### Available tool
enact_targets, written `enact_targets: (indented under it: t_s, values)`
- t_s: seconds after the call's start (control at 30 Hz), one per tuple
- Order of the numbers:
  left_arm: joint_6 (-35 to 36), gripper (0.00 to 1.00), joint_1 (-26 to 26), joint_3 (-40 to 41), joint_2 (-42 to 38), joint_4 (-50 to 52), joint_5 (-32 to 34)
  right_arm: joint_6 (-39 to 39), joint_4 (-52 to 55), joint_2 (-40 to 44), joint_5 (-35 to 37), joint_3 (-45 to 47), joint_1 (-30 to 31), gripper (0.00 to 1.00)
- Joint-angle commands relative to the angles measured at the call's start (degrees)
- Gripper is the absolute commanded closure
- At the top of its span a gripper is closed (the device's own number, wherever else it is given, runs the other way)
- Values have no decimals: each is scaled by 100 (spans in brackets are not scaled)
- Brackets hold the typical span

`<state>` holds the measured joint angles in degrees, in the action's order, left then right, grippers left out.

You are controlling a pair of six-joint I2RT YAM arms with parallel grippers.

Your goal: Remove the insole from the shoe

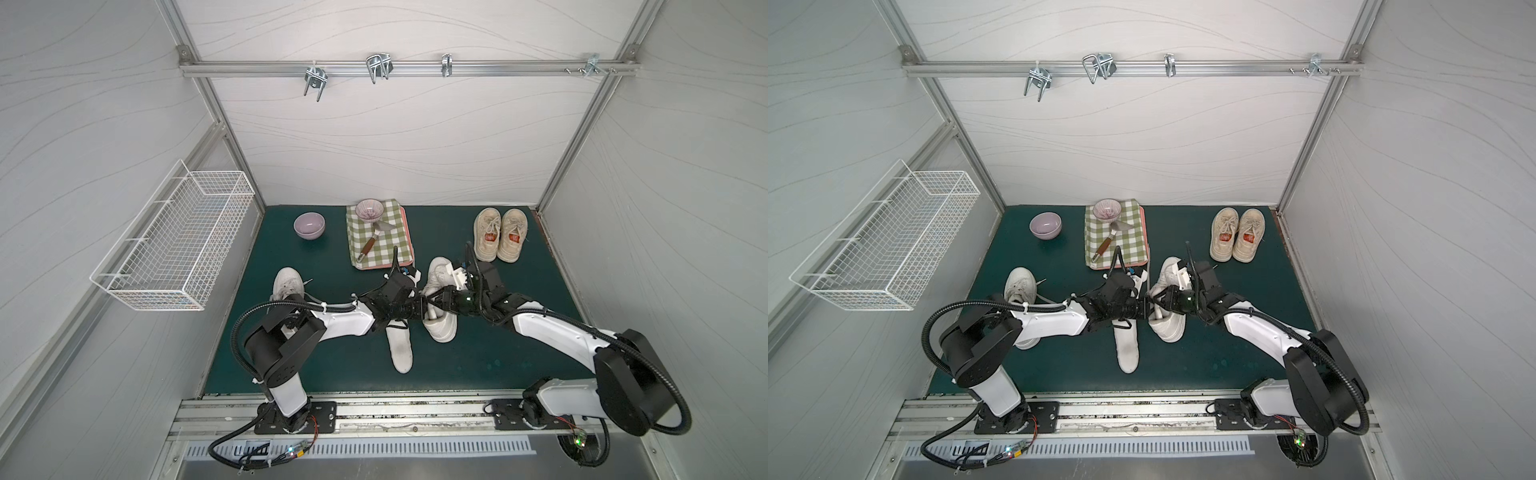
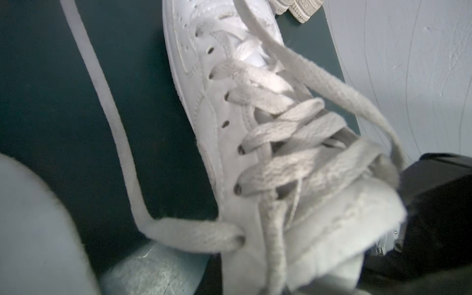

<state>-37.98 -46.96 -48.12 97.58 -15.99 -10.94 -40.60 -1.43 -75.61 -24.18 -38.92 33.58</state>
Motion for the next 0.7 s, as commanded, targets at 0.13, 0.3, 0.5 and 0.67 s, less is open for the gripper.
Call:
enact_targets:
  t_s: [0.13,0.3,0.5,0.67]
  values:
    - [134,100,-34,-85,-336,-547,141,662,1093,-73,783,-153,255,67]
    - [133,100,-40,-84,-355,-549,139,746,1089,-286,1040,-81,329,73]
    - [185,100,-68,-119,-395,-499,148,792,1016,-776,1187,-362,573,80]
    - [216,100,-68,-137,-409,-383,263,730,992,-796,1038,-477,682,100]
